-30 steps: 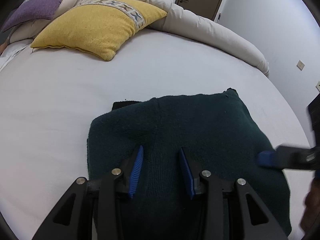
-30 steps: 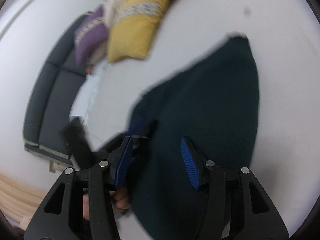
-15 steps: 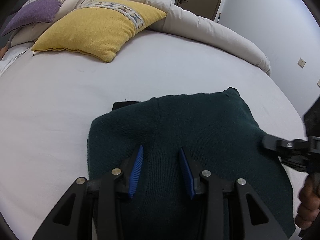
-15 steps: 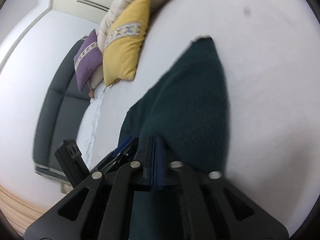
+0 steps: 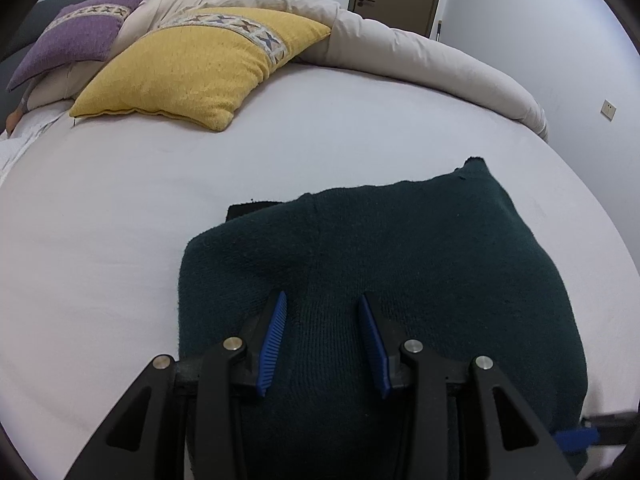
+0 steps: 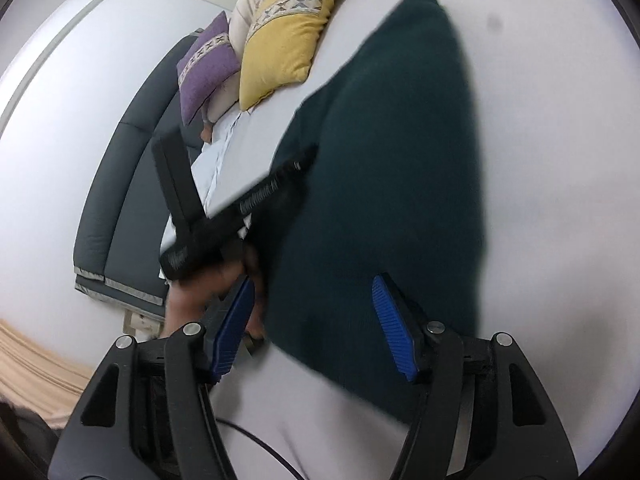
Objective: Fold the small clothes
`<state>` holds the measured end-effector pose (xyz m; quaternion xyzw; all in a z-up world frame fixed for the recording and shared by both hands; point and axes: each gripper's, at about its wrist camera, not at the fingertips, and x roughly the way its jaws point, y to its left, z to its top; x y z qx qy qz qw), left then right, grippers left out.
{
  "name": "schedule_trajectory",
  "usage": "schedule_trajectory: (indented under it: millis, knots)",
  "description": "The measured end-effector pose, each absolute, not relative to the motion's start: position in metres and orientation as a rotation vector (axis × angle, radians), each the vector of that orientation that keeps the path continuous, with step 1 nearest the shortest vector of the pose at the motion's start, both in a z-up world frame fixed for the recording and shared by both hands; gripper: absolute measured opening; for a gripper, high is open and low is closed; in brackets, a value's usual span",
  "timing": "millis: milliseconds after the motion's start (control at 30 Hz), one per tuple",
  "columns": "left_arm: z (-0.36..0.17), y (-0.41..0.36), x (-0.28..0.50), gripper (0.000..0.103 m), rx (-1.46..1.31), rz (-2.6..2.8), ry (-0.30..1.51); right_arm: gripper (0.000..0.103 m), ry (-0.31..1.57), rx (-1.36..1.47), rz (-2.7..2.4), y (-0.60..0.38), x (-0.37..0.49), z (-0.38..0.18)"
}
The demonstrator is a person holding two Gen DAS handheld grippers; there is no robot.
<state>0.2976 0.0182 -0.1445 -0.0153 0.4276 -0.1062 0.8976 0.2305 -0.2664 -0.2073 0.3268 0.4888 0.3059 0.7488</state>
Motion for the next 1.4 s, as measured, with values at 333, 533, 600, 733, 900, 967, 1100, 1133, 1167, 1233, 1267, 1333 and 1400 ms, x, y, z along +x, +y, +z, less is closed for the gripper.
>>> schedule_trajectory:
  millis: [333,533,600,733,900,967,1100,1133,1167,1233,1267,1333,1400]
  knots:
    - [-0.142,0.019,0.29,0.042,-0.033,-0.219,0.88,0.059,1.066,0.721,0.591,-0.287,0.184,-0.205]
    - [-0.121,0.081,0.246,0.043,-0.285,-0.251,0.859,0.064,1.033,0.682,0.44,-0.332,0.184,-0.183]
    - [-0.112,0.107,0.233,0.07,-0.332,-0.19,0.817,0.065,1.014,0.678,0.432,-0.338,0.192,-0.176]
    - [-0.119,0.138,0.239,0.074,-0.446,-0.205,0.875,0.076,0.991,0.677,0.445,-0.334,0.217,-0.168]
    - [-0.149,0.129,0.264,0.076,-0.524,-0.325,1.037,0.077,1.067,0.677,0.462,-0.318,0.257,-0.18]
    - [-0.151,0.124,0.265,0.076,-0.51,-0.319,1.031,0.076,1.108,0.677,0.461,-0.312,0.272,-0.19]
    - [-0.153,0.118,0.28,0.074,-0.525,-0.328,1.072,0.07,1.145,0.699,0.473,-0.297,0.293,-0.205]
    - [-0.155,0.115,0.287,0.073,-0.512,-0.327,1.091,0.067,1.149,0.701,0.48,-0.296,0.296,-0.207]
    - [-0.155,0.113,0.29,0.071,-0.504,-0.325,1.1,0.066,1.16,0.703,0.476,-0.293,0.301,-0.209]
    - [-0.154,0.11,0.297,0.059,-0.497,-0.326,1.112,0.064,1.165,0.697,0.469,-0.287,0.306,-0.213]
    - [-0.156,0.108,0.3,0.046,-0.519,-0.342,1.122,0.062,1.167,0.697,0.467,-0.286,0.309,-0.214]
    - [-0.16,0.107,0.301,0.041,-0.558,-0.343,1.131,0.058,1.17,0.703,0.454,-0.285,0.312,-0.217]
    - [-0.16,0.106,0.299,0.035,-0.564,-0.347,1.126,0.052,1.168,0.675,0.435,-0.282,0.311,-0.215]
